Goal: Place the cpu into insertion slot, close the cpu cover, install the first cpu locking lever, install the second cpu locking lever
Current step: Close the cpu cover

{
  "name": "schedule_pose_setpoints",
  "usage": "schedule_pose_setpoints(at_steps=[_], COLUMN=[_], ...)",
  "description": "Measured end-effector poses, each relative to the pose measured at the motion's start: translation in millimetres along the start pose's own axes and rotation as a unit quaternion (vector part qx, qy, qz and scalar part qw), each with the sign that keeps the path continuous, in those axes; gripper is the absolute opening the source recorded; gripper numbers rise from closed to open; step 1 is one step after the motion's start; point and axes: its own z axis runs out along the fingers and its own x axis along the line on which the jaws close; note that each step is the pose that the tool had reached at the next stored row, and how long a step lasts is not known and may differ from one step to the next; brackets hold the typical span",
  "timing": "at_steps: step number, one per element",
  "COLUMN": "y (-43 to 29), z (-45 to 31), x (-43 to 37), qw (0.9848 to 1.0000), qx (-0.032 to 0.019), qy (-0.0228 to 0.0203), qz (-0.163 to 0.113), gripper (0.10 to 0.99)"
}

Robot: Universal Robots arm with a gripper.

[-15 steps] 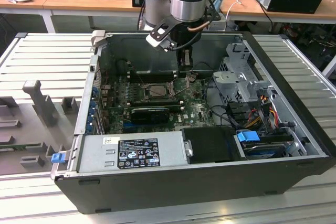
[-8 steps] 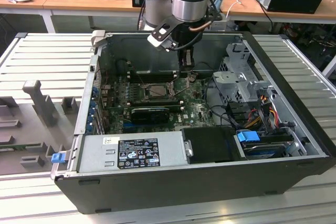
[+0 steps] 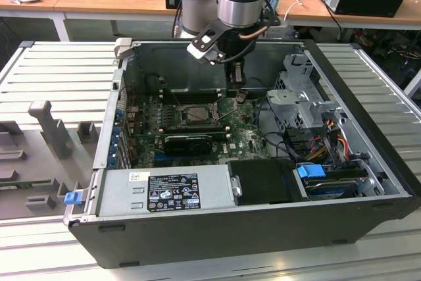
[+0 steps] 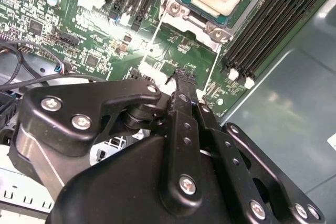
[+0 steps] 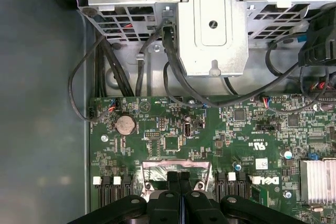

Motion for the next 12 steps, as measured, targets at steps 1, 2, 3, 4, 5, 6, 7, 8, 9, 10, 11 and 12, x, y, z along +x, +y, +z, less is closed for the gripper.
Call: schedule_pose_setpoints(at_steps=[1,2,3,4,5,6,7,8,9,10,11,12], y=[1.5,4.7,6.4,8.8,12.5,15.3,19.1,22.1,26.2,29.6,30.6,31.3], z=[0.2,0.6,0.8,1.2,2.1,3.0,4.3,5.2,6.7,8.3,9.8,10.9], x=[0.0,0.1,0.2,0.2,0.3,0.5,0.6,0.8,0.9,1.2,1.5,1.6], qw=[1.0,1.0,1.0,1.0,1.0,1.0,1.0,1.0,1.0,1.0,1.0,1.0], qx=[0.0,0.0,0.0,0.0,0.0,0.0,0.0001,0.0002,0.0003,0.0003,0.0004,0.0004], qy=[0.0,0.0,0.0,-0.0001,0.0,0.0,0.0,0.0,0.0,0.0002,0.0004,0.0004], qz=[0.0,0.0,0.0,0.0,0.0,0.0,0.0,0.0,-0.001,-0.004,-0.006,-0.008], gripper=[0.106,0.106,0.106,0.106,0.106,0.106,0.106,0.106,0.106,0.106,0.106,0.106])
